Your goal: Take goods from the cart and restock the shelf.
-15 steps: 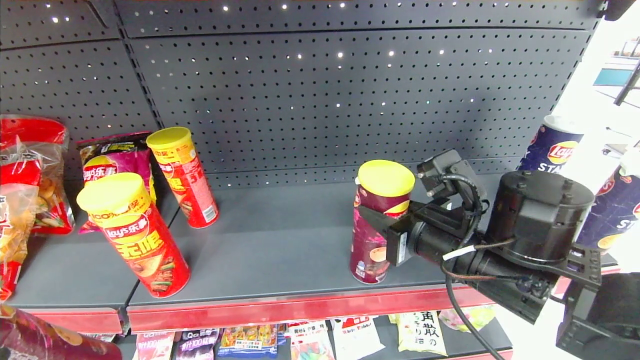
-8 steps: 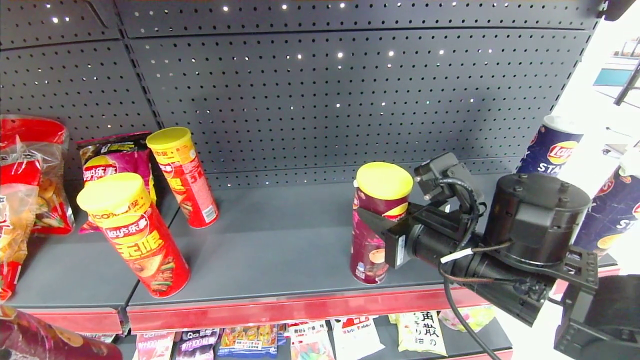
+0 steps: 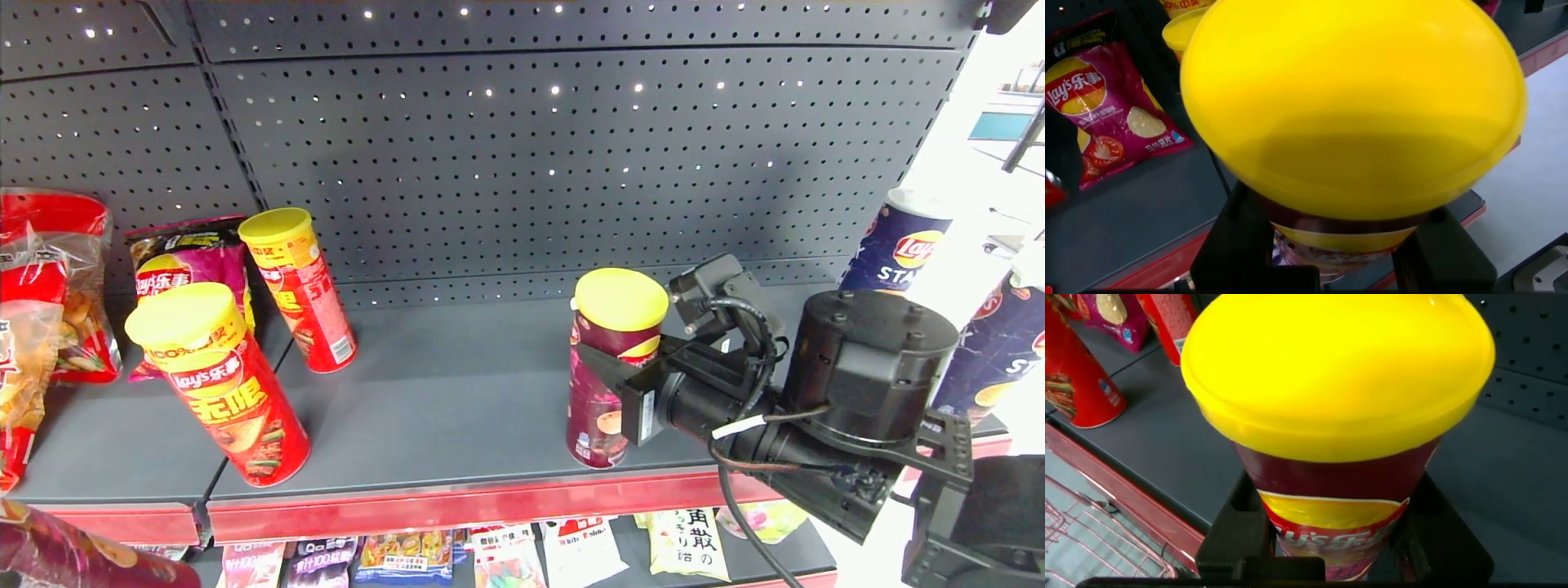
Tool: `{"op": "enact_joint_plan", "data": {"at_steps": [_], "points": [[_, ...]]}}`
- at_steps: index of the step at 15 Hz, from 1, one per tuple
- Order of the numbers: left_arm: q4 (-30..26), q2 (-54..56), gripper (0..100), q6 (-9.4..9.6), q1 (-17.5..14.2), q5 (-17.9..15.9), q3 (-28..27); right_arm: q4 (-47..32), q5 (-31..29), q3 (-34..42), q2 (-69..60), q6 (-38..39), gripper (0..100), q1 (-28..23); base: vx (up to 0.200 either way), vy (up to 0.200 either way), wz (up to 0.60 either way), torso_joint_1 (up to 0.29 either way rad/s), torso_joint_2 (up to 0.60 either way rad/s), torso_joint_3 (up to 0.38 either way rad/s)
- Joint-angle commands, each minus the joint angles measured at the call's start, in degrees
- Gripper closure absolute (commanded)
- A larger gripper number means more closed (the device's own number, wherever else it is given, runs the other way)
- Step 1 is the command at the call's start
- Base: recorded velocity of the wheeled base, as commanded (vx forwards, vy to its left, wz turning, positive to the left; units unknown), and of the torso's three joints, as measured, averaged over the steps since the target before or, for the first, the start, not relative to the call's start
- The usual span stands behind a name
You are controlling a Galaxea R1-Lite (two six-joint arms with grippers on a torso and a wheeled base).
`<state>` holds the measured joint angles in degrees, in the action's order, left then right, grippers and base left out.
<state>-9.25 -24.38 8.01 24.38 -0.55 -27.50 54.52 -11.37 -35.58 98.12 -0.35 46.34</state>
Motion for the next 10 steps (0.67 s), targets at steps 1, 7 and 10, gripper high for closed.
{"op": "enact_joint_plan", "data": {"at_steps": [1,7,10], "points": [[-0.1,0.0,100,-0.01,0.0,-0.1,0.0,-0.1,0.0,0.1,0.2,0.0,100,0.1,0.0,0.0,0.0,0.0,0.0,0.0],[-0.1,0.1,100,-0.01,0.0,-0.1,0.0,-0.1,-0.1,1.3,-0.2,-0.1,0,0.1,0.0,0.0,0.0,0.0,0.0,0.0],[-0.1,-0.1,100,-0.1,0.0,-0.2,0.1,-0.1,-0.1,1.7,-0.8,-0.2,0,0.1,0.0,0.0,0.0,0.0,0.0,0.0]]}}
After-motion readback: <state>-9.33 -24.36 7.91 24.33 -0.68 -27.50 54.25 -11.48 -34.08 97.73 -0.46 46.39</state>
